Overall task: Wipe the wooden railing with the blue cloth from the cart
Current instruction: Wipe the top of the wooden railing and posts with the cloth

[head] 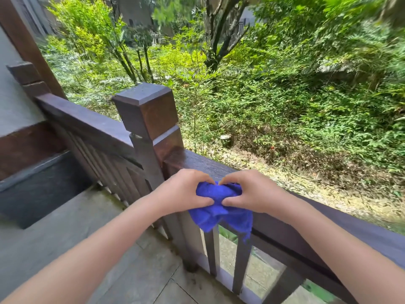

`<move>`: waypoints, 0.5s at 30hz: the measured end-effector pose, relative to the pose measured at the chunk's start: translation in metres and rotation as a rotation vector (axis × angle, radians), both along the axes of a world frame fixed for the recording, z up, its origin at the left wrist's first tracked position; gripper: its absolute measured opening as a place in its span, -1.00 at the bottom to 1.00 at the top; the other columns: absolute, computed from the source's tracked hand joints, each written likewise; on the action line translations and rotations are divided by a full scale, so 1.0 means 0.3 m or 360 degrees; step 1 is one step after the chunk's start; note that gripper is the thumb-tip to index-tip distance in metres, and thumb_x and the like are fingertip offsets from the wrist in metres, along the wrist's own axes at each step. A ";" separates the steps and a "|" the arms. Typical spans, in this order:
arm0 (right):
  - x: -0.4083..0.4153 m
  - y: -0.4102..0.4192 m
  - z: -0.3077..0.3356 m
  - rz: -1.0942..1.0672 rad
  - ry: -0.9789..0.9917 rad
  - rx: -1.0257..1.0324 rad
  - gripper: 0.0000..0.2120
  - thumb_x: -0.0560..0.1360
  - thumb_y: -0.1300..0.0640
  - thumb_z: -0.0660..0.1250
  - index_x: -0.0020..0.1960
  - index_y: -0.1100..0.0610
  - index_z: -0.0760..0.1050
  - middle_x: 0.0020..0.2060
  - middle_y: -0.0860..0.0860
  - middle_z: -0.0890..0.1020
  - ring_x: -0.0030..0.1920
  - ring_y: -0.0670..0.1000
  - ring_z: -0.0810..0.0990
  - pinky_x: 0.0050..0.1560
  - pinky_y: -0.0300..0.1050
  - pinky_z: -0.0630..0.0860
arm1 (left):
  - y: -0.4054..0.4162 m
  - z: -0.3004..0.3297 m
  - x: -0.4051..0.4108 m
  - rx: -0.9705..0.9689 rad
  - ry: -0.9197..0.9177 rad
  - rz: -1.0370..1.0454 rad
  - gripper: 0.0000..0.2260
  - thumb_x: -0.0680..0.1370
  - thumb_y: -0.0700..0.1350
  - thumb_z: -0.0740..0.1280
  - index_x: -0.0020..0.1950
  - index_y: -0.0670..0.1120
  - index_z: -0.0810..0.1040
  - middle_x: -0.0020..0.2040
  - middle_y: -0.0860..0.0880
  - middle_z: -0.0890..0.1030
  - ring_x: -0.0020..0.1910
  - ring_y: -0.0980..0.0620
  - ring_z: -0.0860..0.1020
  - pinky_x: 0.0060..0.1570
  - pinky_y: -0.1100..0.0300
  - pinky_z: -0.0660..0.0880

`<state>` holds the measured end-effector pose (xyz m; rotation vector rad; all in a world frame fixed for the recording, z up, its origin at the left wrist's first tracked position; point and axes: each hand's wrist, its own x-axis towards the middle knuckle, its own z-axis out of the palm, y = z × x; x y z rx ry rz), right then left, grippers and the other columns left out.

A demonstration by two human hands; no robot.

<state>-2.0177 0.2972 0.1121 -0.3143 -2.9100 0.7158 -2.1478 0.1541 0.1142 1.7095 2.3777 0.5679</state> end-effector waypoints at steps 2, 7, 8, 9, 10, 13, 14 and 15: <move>0.009 0.007 0.028 -0.0033 0.0027 -0.0064 -0.71 0.30 -0.02 0.41 0.02 -0.09 0.54 -0.08 -0.04 0.66 -0.06 0.03 0.58 -0.04 0.04 0.55 | 0.004 0.036 -0.003 0.0014 -0.0030 -0.0021 -0.67 0.34 -0.03 0.42 0.09 0.02 0.57 -0.05 0.02 0.65 -0.10 0.12 0.51 -0.12 0.33 0.39; 0.058 0.038 0.076 -0.0100 0.0000 -0.0050 -0.73 0.28 0.07 0.40 -0.01 0.00 0.55 -0.19 -0.09 0.56 -0.09 0.03 0.55 -0.03 0.00 0.53 | 0.064 0.089 0.025 -0.0030 -0.0099 -0.0173 -0.68 0.33 -0.06 0.41 0.08 0.02 0.55 -0.02 0.01 0.63 -0.05 0.07 0.53 0.00 0.17 0.47; 0.076 0.047 0.087 -0.0121 -0.0016 -0.0017 -0.72 0.28 0.09 0.39 -0.01 0.01 0.55 -0.23 -0.12 0.52 -0.11 0.01 0.52 -0.07 -0.06 0.51 | 0.086 0.095 0.036 -0.0043 -0.0080 -0.0224 -0.68 0.33 -0.05 0.40 0.08 0.02 0.54 -0.01 -0.01 0.63 -0.04 0.05 0.53 0.02 0.13 0.48; 0.100 0.055 0.100 -0.0152 -0.0035 0.0015 -0.71 0.27 0.11 0.38 0.00 0.01 0.56 -0.27 -0.16 0.47 -0.13 -0.01 0.50 -0.12 -0.13 0.48 | 0.111 0.102 0.051 -0.0058 -0.0067 -0.0277 -0.68 0.33 -0.04 0.40 0.08 0.01 0.54 -0.01 -0.01 0.62 -0.04 0.03 0.52 0.02 0.11 0.48; 0.128 0.066 0.114 -0.0192 -0.0053 0.0043 -0.70 0.27 0.12 0.38 0.01 0.00 0.56 -0.30 -0.18 0.45 -0.14 -0.03 0.48 -0.16 -0.17 0.45 | 0.138 0.110 0.071 -0.0071 -0.0058 -0.0333 -0.68 0.34 -0.04 0.40 0.07 0.01 0.53 -0.01 -0.02 0.61 -0.04 0.02 0.52 0.01 0.10 0.48; 0.250 0.088 0.159 -0.0365 -0.0091 0.0077 -0.71 0.27 0.11 0.37 -0.01 -0.02 0.55 -0.23 -0.11 0.54 -0.10 -0.01 0.52 -0.05 -0.10 0.50 | 0.215 0.145 0.161 -0.0076 -0.0022 -0.0497 -0.69 0.33 -0.04 0.40 0.05 0.02 0.50 -0.03 -0.01 0.61 -0.07 0.00 0.53 -0.01 0.06 0.50; 0.303 0.091 0.172 -0.0436 -0.0088 0.0057 -0.72 0.27 0.10 0.38 -0.02 -0.03 0.54 -0.22 -0.10 0.55 -0.10 -0.01 0.55 -0.04 -0.08 0.53 | 0.236 0.158 0.202 -0.0077 -0.0008 -0.0545 -0.70 0.33 -0.04 0.40 0.04 0.03 0.49 -0.03 0.01 0.61 -0.07 0.00 0.53 -0.01 0.04 0.51; 0.361 0.094 0.184 -0.0507 -0.0079 0.0027 -0.73 0.27 0.09 0.39 -0.03 -0.04 0.53 -0.23 -0.13 0.55 -0.12 -0.02 0.56 -0.07 -0.10 0.54 | 0.256 0.171 0.247 -0.0076 0.0000 -0.0592 -0.70 0.33 -0.04 0.39 0.03 0.04 0.47 -0.02 0.02 0.60 -0.07 0.00 0.53 -0.02 0.01 0.51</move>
